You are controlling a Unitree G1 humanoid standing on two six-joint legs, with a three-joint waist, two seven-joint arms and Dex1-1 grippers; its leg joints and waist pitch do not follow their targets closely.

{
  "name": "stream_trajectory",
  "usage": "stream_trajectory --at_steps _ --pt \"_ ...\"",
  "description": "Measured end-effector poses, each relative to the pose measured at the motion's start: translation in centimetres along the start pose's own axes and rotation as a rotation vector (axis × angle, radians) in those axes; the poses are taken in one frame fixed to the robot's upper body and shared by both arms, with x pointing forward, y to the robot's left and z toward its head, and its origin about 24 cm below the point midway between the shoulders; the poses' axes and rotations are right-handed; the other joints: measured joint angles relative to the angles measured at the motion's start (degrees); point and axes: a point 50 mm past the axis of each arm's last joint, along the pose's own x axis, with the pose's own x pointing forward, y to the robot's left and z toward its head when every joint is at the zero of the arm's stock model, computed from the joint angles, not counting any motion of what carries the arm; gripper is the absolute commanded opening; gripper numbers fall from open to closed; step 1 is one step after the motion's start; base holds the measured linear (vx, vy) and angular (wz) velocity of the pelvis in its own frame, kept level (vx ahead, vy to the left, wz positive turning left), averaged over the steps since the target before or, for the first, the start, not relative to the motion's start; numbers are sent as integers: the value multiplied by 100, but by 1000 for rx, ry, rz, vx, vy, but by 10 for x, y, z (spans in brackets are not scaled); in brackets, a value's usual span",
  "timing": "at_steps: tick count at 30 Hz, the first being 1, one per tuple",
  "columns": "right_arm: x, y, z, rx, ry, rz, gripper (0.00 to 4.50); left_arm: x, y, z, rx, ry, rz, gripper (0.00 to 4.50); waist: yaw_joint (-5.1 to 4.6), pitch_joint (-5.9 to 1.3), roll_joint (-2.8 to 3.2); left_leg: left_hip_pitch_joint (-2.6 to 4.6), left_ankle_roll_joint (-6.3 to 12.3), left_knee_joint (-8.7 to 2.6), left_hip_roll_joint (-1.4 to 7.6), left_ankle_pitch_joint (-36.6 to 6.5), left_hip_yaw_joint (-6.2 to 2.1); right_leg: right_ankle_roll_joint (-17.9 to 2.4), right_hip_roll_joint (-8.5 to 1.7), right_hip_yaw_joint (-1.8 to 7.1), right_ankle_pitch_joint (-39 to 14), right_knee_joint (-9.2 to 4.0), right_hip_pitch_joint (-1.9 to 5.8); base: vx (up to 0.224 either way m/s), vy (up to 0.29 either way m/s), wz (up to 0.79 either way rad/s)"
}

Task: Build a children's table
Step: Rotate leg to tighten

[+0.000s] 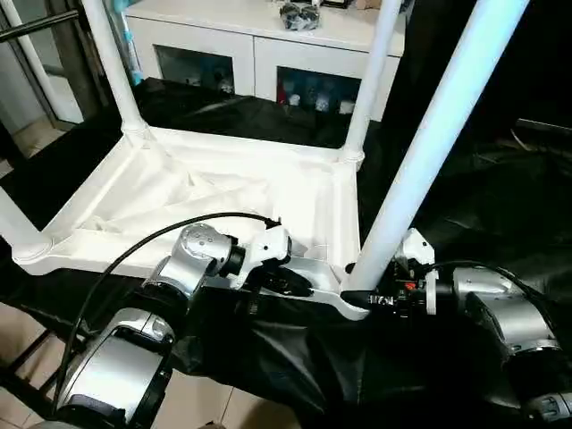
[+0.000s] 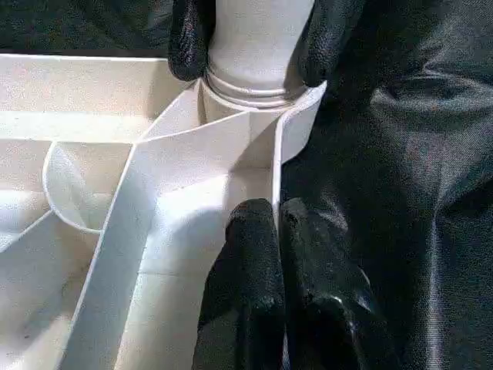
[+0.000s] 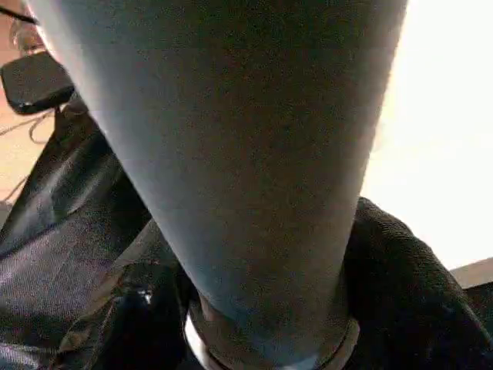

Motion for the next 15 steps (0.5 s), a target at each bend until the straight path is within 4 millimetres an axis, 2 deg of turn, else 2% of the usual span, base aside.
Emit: stream_trajectory --at_steps 4,6,11,15 --pt "4 -4 -4 34 -57 -61 242 0 2 -2 -14 9 44 0 -16 -4 -6 14 -1 6 0 1 -2 -3 0 2 3 1 14 0 0 0" --pt "14 -13 -3 79 -110 -185 241 -1 8 -2 -35 18 138 0 -113 -1 -14 17 -2 17 -1 2 -20 6 -1 2 -2 2 13 0 0 0" --pt "29 -28 4 139 -144 -466 240 12 17 1 -86 16 303 0 -304 1 -21 14 -3 38 -7 3 -36 18 -2 9 -9 -13 9 0 0 0" --pt "41 -36 10 168 -148 -653 236 23 22 5 -124 19 409 0 -342 -1 -20 13 -3 34 -9 3 -38 20 -2 10 -10 -19 3 0 0 0"
